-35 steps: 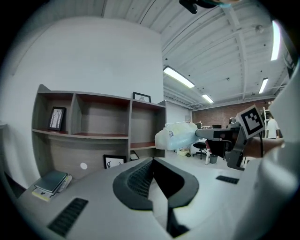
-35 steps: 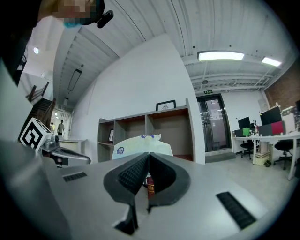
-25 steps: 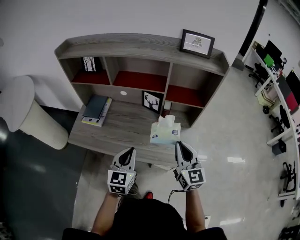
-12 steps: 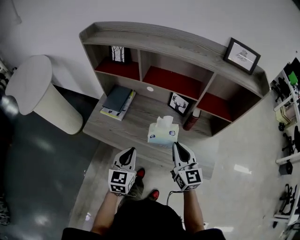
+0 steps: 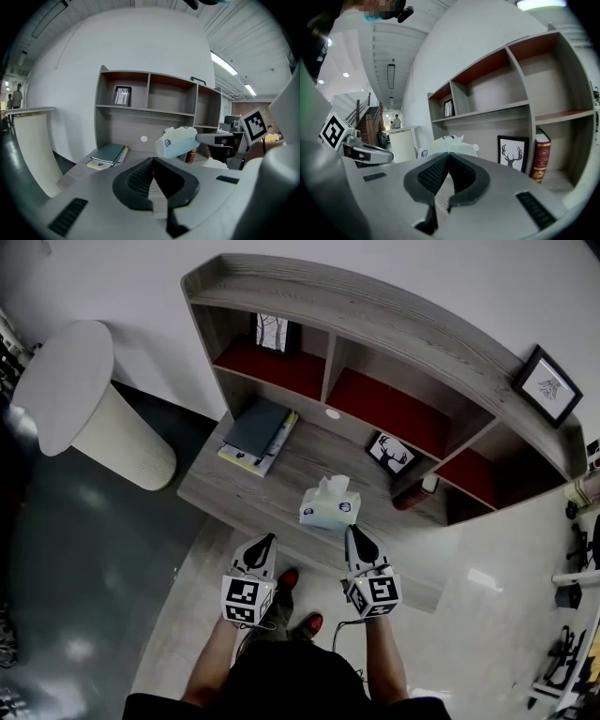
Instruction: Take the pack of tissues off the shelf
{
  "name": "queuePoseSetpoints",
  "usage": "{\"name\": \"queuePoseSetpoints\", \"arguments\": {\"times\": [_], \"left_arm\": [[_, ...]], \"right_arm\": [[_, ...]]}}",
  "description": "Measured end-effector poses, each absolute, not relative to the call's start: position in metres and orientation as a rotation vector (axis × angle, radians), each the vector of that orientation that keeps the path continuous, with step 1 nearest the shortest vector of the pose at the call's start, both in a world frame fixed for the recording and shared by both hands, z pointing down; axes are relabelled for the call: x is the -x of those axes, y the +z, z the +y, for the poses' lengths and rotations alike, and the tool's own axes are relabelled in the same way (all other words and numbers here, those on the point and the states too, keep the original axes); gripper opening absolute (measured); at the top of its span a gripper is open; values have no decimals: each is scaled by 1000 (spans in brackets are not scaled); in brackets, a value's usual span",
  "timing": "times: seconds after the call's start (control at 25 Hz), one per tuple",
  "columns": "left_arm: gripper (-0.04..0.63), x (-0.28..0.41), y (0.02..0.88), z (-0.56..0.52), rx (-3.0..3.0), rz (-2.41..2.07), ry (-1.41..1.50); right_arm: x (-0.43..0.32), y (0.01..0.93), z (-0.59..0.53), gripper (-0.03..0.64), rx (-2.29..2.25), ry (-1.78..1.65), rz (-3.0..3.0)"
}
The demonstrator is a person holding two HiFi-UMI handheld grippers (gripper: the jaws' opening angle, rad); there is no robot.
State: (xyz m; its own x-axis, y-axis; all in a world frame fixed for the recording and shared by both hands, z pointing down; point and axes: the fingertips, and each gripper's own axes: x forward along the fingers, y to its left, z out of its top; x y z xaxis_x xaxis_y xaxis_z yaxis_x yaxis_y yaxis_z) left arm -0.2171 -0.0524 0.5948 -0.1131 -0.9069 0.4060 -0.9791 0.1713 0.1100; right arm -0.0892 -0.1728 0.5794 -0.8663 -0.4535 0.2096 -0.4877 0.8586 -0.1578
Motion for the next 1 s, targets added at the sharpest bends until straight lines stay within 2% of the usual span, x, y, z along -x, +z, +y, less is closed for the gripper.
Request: {"name": "queuePoseSetpoints", "arguments": {"times": [0.4,1.0], "left_arm": [[8,253,641,-69,-1744,-1992,289],[8,261,684,-83,-1741,-1854,327]], "right_arm": [[125,646,-186,31,-730,413,-2739],[157,720,-202,31,-737,459,-2610]]}}
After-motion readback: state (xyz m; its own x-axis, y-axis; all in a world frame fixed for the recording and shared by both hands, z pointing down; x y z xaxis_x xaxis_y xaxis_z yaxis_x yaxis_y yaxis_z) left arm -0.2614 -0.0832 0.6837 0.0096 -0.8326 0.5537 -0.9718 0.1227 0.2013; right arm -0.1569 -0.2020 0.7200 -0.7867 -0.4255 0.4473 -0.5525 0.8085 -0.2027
